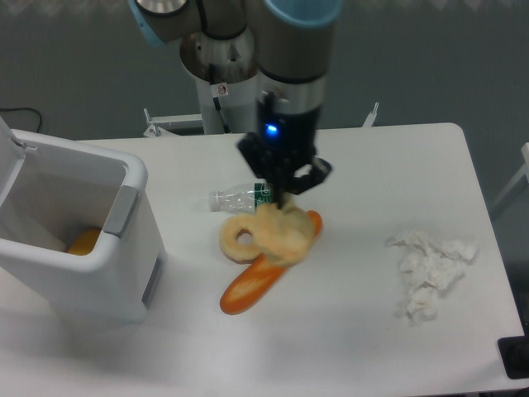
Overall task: Place the round bread in the trash can
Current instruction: 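Move the gripper above the trash can opening with the bread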
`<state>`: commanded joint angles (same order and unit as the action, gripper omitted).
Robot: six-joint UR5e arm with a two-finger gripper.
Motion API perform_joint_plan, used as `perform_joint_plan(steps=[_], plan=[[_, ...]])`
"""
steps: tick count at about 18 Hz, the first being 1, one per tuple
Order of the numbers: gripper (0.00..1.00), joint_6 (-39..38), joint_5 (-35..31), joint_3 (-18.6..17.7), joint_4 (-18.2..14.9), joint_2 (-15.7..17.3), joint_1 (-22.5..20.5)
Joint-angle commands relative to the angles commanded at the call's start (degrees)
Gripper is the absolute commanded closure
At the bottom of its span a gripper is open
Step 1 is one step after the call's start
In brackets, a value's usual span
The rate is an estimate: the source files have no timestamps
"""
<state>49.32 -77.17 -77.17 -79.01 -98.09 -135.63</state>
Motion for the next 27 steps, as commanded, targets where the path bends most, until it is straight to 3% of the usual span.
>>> perform_joint_plan(steps=[6, 15, 17, 20, 21, 25, 27], plan=[[1.0, -8.97, 2.82, -0.7, 0.0, 3.96, 8.35], [0.97, -10.04, 3.52, -2.37, 0.17, 4.31, 16.54], [0.79, -9.86, 5.27, -2.46, 0.44, 4.31, 16.63], [0.35, -9.95, 7.03, -2.55, 1.93, 4.57, 16.63], [0.0, -9.77, 7.82, -2.55, 2.02, 4.57, 16.63], [0.0, -9.86, 6.69, -2.99, 7.63, 5.01, 16.36], [0.0, -9.42, 3.63, -2.99, 8.61, 4.93, 15.05]])
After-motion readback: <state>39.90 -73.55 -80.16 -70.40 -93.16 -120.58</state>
